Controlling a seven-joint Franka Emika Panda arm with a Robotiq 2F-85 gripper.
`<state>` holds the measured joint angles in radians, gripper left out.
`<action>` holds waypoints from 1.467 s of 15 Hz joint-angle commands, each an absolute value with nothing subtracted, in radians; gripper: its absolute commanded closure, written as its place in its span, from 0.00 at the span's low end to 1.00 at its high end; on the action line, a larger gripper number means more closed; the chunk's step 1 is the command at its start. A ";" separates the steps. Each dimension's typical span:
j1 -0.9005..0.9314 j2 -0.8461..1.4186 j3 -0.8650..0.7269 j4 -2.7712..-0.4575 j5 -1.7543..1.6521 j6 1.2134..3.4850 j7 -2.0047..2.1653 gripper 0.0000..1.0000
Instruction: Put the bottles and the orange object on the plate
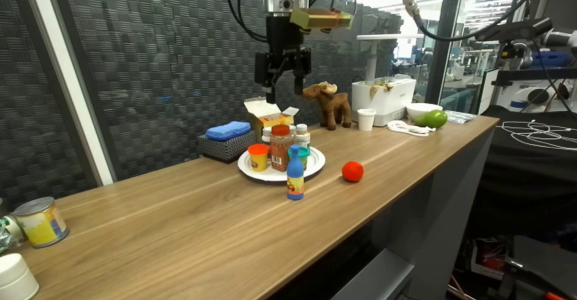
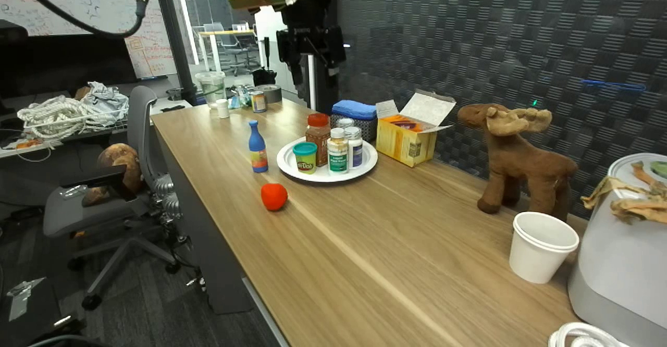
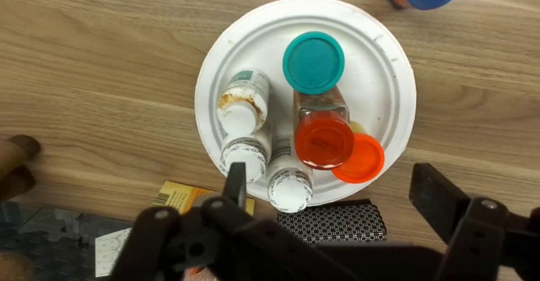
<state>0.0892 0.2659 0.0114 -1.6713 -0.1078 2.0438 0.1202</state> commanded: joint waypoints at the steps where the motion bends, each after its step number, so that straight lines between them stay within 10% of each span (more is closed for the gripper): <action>1: 0.095 0.097 0.011 -1.866 -0.140 2.064 0.200 0.00; 22: -0.043 0.045 -0.039 -2.264 0.131 2.328 -0.136 0.00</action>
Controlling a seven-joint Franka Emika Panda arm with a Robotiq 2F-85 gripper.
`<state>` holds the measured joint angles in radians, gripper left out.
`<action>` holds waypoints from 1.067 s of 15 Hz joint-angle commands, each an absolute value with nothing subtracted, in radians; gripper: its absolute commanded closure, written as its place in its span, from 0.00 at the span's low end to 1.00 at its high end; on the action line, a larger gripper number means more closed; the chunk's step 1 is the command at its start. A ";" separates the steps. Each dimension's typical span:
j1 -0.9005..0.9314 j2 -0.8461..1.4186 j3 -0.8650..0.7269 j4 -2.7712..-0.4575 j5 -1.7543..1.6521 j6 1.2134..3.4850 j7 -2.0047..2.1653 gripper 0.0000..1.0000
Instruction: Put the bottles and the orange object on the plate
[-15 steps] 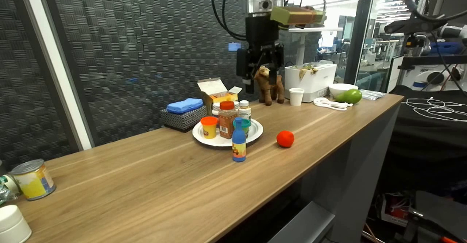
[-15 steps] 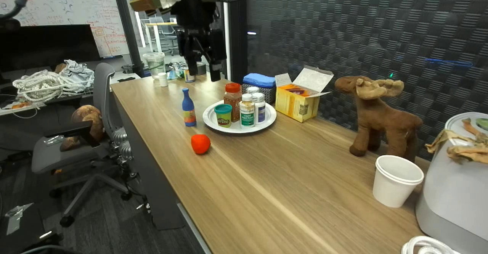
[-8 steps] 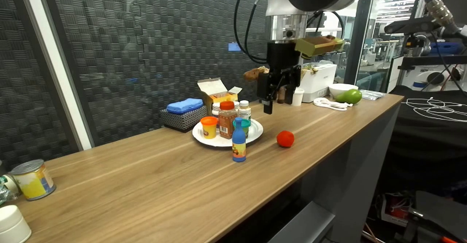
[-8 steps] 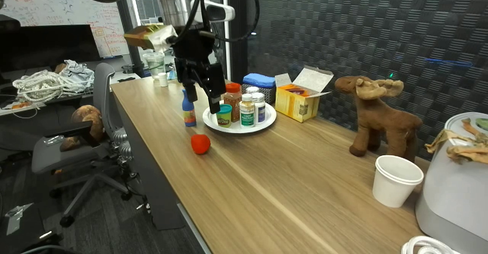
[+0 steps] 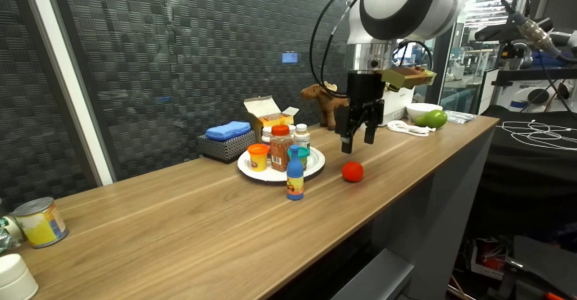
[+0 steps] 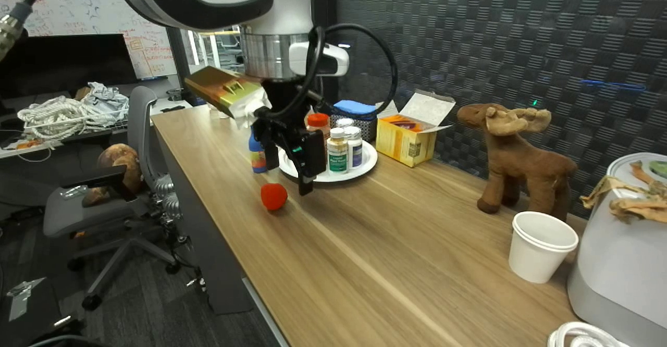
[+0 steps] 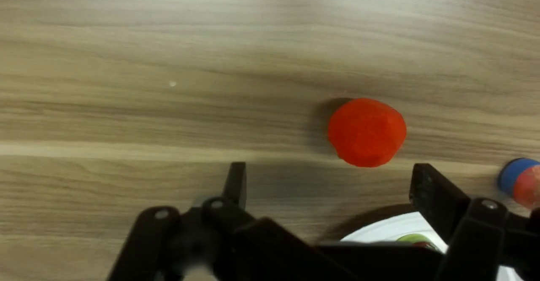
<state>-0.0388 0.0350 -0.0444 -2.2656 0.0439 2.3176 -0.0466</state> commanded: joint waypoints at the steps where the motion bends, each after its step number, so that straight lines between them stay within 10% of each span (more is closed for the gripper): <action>1: -0.045 0.051 -0.036 -2.265 0.156 2.324 -0.161 0.00; 10: -0.049 0.094 -0.025 -2.266 0.264 2.280 -0.241 0.00; 16: -0.043 0.115 -0.022 -2.259 0.228 2.288 -0.214 0.58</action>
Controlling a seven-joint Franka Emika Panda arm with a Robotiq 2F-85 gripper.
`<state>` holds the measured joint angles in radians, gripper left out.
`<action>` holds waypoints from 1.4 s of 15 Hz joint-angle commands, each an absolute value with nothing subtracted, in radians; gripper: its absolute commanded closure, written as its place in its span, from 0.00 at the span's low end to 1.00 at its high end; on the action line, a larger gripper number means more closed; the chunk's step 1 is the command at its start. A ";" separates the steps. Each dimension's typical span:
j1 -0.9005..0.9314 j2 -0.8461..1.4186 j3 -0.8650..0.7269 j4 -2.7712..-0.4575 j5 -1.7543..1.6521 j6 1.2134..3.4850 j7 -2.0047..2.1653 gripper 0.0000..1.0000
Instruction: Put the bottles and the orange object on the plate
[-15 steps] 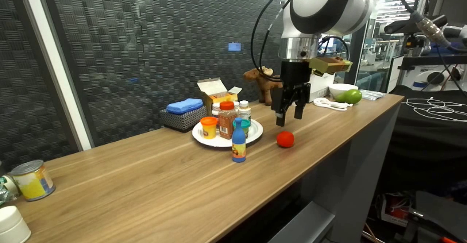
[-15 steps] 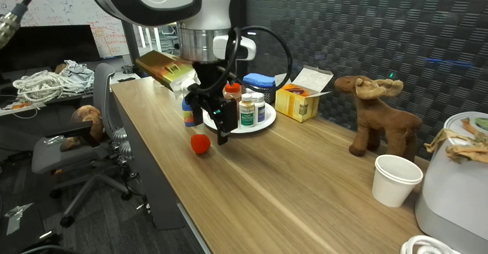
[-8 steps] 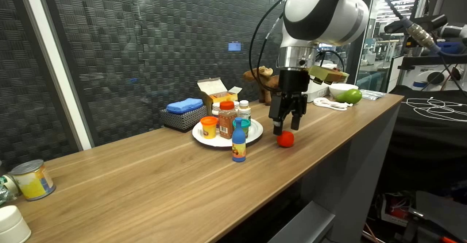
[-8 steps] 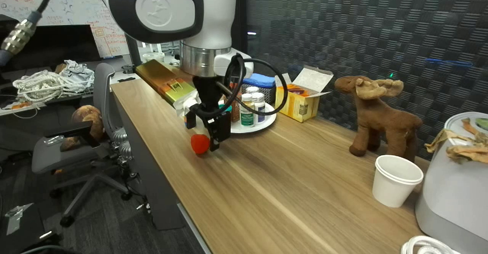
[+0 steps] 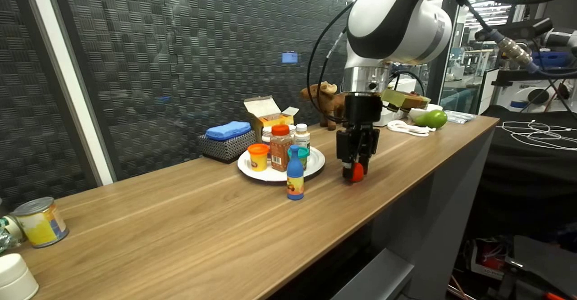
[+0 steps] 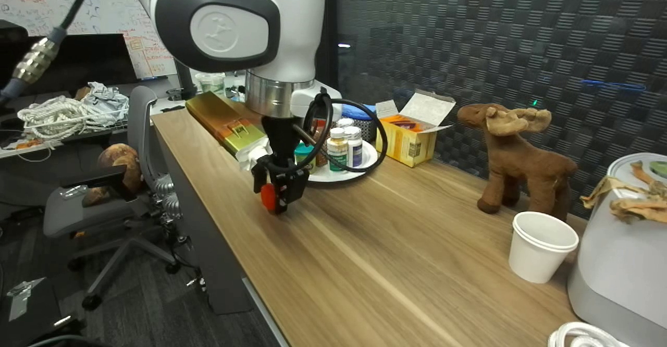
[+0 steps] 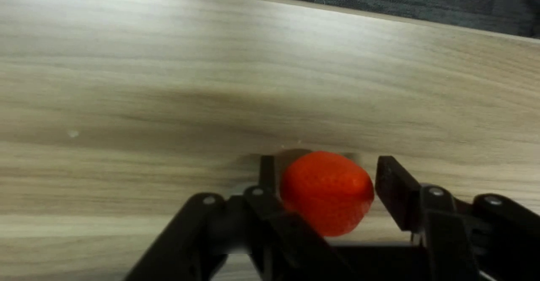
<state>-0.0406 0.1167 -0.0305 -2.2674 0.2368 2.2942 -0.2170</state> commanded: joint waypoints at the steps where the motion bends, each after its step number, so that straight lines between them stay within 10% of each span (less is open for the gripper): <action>1: -0.042 0.115 -0.023 -2.260 0.217 2.290 -0.207 0.67; 21: -0.026 0.171 0.008 -2.099 0.134 2.386 -0.168 0.73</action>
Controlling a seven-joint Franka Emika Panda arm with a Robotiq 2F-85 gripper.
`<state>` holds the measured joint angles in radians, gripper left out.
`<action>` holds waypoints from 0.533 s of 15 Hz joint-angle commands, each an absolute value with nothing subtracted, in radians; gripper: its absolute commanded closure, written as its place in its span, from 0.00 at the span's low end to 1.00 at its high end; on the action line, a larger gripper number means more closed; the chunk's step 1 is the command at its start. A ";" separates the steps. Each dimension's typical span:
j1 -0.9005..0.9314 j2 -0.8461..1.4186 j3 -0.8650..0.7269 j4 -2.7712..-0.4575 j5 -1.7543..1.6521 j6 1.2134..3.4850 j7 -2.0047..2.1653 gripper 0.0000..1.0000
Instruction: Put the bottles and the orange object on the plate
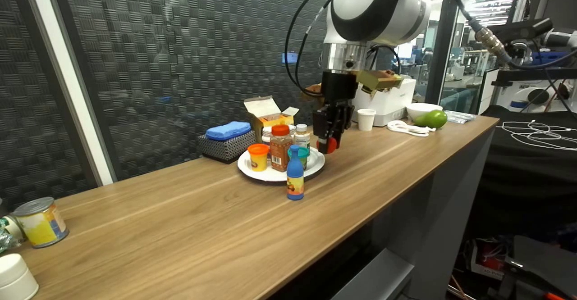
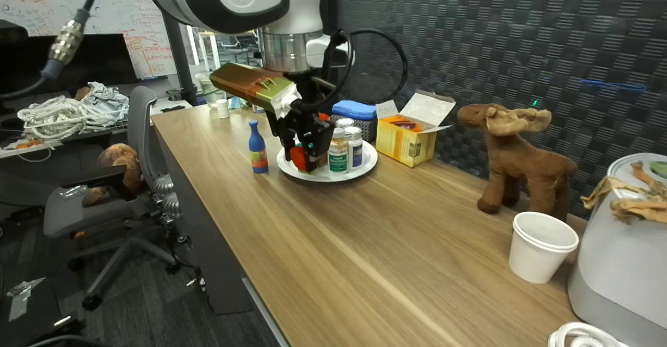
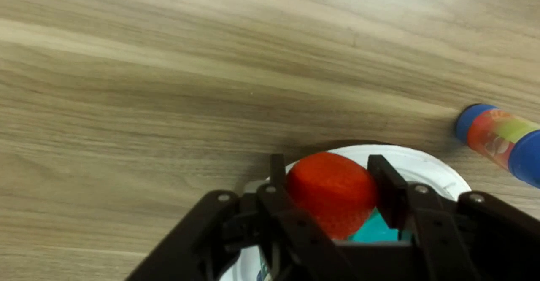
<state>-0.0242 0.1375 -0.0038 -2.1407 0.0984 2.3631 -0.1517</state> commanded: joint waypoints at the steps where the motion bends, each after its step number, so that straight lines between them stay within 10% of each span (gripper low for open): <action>1: -0.027 0.182 0.010 -2.090 0.142 2.388 -0.169 0.73; 8: -0.031 0.230 0.024 -2.056 0.163 2.397 -0.171 0.73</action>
